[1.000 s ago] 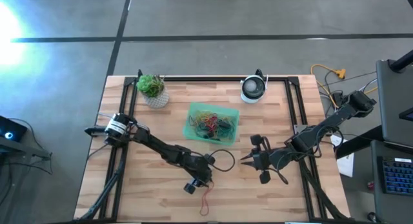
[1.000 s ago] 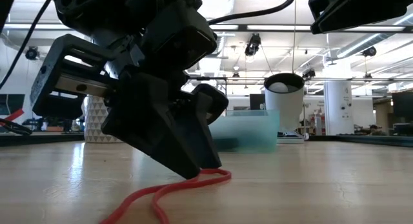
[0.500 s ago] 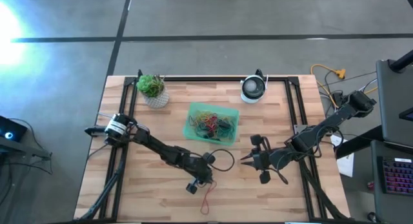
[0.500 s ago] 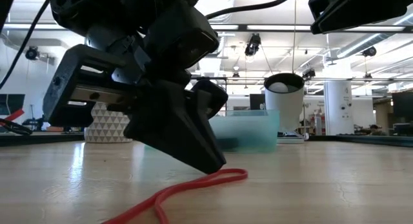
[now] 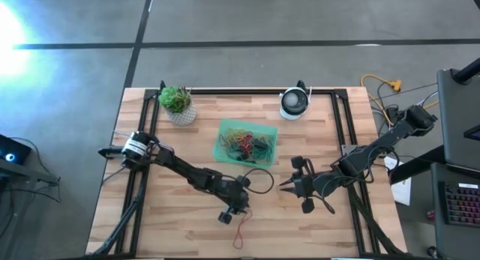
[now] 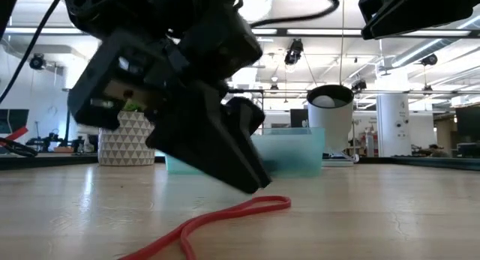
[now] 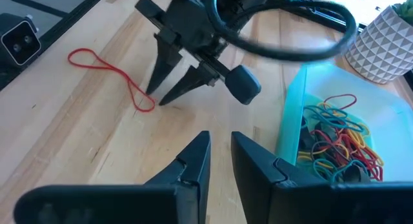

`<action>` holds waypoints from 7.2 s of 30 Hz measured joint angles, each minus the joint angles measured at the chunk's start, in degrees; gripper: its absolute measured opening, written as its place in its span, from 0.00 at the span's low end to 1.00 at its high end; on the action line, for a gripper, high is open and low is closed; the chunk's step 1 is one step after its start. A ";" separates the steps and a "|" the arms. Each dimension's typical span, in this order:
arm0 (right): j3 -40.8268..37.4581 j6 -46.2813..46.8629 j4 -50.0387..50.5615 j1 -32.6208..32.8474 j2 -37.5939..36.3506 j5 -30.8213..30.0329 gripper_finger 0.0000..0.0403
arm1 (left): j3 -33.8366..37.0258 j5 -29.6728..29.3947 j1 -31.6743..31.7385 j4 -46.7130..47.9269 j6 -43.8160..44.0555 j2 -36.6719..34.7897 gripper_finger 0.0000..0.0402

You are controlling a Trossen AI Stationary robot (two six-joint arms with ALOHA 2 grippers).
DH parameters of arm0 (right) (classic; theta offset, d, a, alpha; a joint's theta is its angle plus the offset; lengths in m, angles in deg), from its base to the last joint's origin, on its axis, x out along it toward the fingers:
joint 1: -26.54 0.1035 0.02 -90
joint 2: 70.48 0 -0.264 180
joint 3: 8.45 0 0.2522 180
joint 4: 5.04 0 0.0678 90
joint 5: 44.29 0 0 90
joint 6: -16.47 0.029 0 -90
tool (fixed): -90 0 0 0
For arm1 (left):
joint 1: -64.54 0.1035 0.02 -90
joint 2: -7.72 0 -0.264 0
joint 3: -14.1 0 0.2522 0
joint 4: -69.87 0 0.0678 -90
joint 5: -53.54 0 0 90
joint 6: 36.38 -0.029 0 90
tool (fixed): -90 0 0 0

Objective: Pick and place rubber bands into bin
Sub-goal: Put the red rubber band into the green bin

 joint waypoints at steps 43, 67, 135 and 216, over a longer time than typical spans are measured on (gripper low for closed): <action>0.02 0.06 0.09 0.00 -0.04 0.00 0.14 | -4.37 7.19 -0.35 -12.38 -2.94 9.47 0.30; -0.02 0.24 1.36 0.00 0.00 0.04 0.14 | -5.74 6.50 1.04 1.73 -4.53 3.55 0.29; -0.07 0.22 1.67 0.00 -0.02 0.00 0.14 | -5.60 -20.85 1.49 22.25 -11.64 -15.53 0.00; -0.07 1.25 0.85 0.00 0.00 0.03 0.14 | 1.69 -15.24 29.51 16.03 -7.93 -21.54 0.25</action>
